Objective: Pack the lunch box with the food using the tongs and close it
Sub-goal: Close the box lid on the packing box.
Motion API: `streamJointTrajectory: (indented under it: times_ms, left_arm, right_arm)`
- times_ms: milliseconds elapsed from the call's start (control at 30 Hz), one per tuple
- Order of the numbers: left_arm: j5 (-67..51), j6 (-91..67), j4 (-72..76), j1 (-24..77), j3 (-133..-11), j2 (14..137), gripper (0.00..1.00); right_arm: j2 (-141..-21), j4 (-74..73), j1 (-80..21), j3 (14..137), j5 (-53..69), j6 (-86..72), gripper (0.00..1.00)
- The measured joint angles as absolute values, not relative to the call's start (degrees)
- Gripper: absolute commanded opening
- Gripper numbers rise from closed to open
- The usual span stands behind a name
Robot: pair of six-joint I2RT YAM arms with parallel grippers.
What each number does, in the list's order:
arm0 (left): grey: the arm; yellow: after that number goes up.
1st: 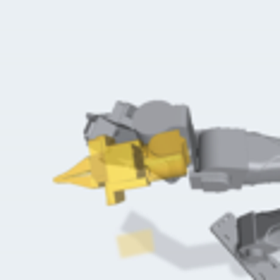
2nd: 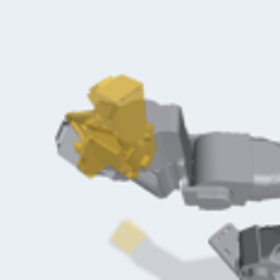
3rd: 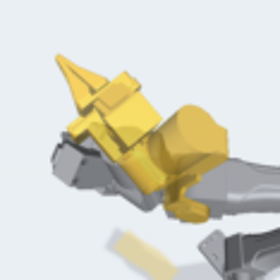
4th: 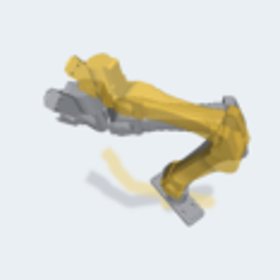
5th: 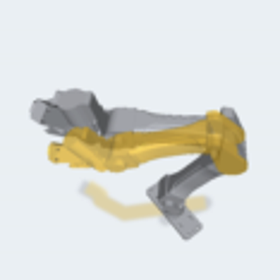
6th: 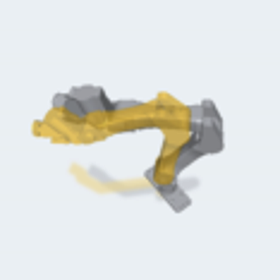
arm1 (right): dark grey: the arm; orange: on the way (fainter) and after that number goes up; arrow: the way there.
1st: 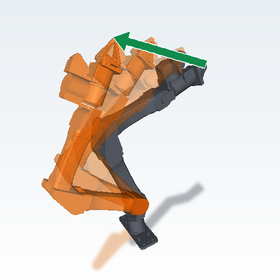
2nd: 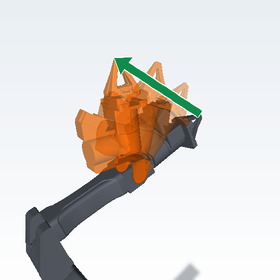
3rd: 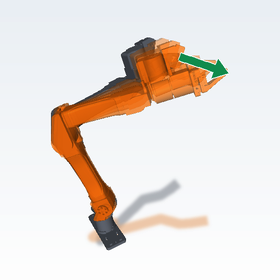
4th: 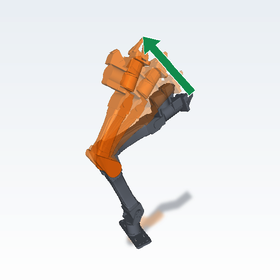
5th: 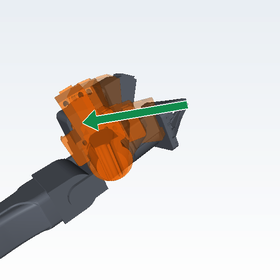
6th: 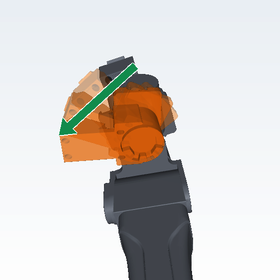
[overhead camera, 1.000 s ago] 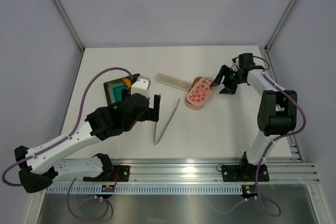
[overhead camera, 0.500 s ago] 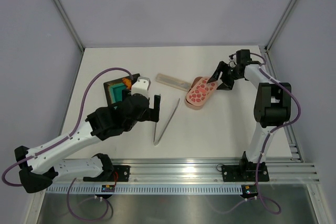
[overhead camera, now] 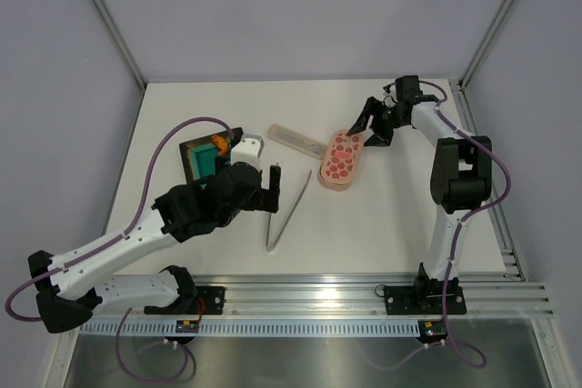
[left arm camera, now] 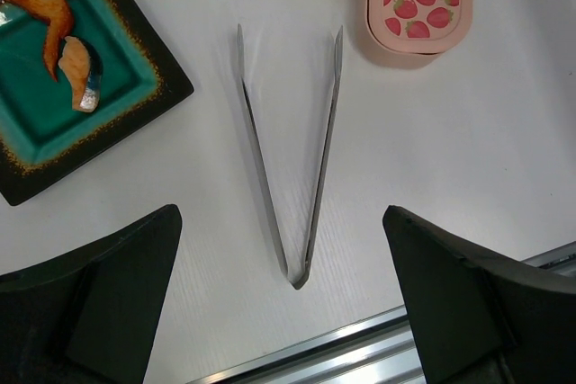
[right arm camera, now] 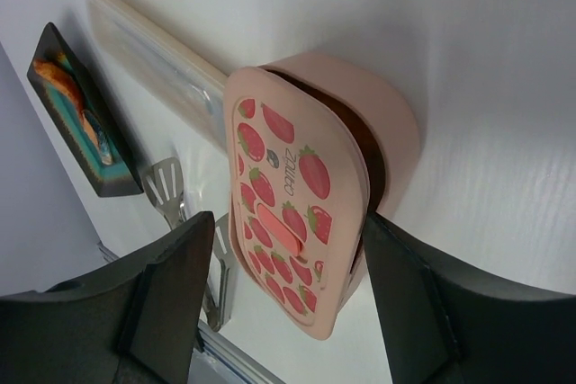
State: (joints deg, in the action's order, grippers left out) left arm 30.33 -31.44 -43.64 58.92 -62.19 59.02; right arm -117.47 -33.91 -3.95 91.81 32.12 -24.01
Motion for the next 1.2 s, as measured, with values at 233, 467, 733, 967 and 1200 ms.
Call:
streamJointTrajectory:
  times_ms: [233,467,733,967,1200]
  left_arm:
    - [30.2,-31.6,-43.6,58.9,-62.2,59.0,0.99]
    - [29.2,-31.6,-42.3,57.9,-62.2,61.0,0.99]
    - [26.5,-31.3,-41.0,55.8,-62.5,67.4,0.99]
    - [25.0,-31.4,-40.2,55.3,-62.5,67.3,0.99]
    - [24.4,-31.5,-40.1,54.7,-62.5,66.7,0.99]
  right_arm:
    - [-117.9,-37.0,-4.0,92.3,27.7,-23.7,0.72]
    - [-115.3,-37.1,-4.1,87.4,24.7,-23.5,0.52]
    - [-108.1,-34.8,-4.2,79.9,23.1,-24.6,0.17]
    - [-105.6,-31.8,-4.8,76.2,21.4,-26.1,0.0]
    - [-105.7,-31.1,-7.3,75.6,19.4,-26.8,0.0]
